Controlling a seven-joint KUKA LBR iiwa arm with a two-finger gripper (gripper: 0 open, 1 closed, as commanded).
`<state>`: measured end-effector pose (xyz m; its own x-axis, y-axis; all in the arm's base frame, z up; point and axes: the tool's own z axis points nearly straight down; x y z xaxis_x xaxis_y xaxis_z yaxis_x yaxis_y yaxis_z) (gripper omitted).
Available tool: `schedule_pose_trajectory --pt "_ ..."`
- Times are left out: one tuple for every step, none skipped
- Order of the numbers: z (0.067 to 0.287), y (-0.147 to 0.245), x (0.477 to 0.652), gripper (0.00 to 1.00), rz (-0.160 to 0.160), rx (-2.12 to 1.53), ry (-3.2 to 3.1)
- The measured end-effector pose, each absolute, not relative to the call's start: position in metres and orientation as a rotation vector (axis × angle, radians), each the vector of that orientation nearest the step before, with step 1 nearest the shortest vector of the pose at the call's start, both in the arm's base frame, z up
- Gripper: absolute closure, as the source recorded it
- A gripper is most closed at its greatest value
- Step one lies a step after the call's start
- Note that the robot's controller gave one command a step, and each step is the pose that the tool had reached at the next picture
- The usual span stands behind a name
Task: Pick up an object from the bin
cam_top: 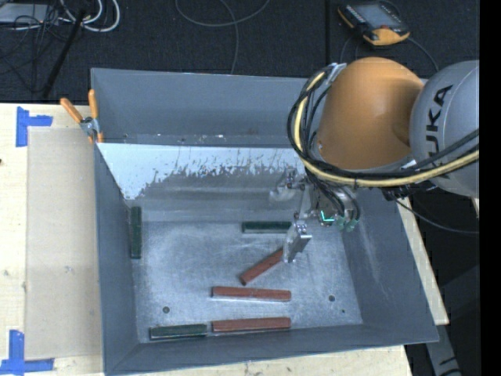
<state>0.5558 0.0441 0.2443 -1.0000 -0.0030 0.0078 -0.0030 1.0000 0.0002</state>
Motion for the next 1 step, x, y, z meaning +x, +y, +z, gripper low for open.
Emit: schedule_pose_trajectory --pt "0.2477 0.0438 0.5571 0.00 -0.001 0.003 -3.140"
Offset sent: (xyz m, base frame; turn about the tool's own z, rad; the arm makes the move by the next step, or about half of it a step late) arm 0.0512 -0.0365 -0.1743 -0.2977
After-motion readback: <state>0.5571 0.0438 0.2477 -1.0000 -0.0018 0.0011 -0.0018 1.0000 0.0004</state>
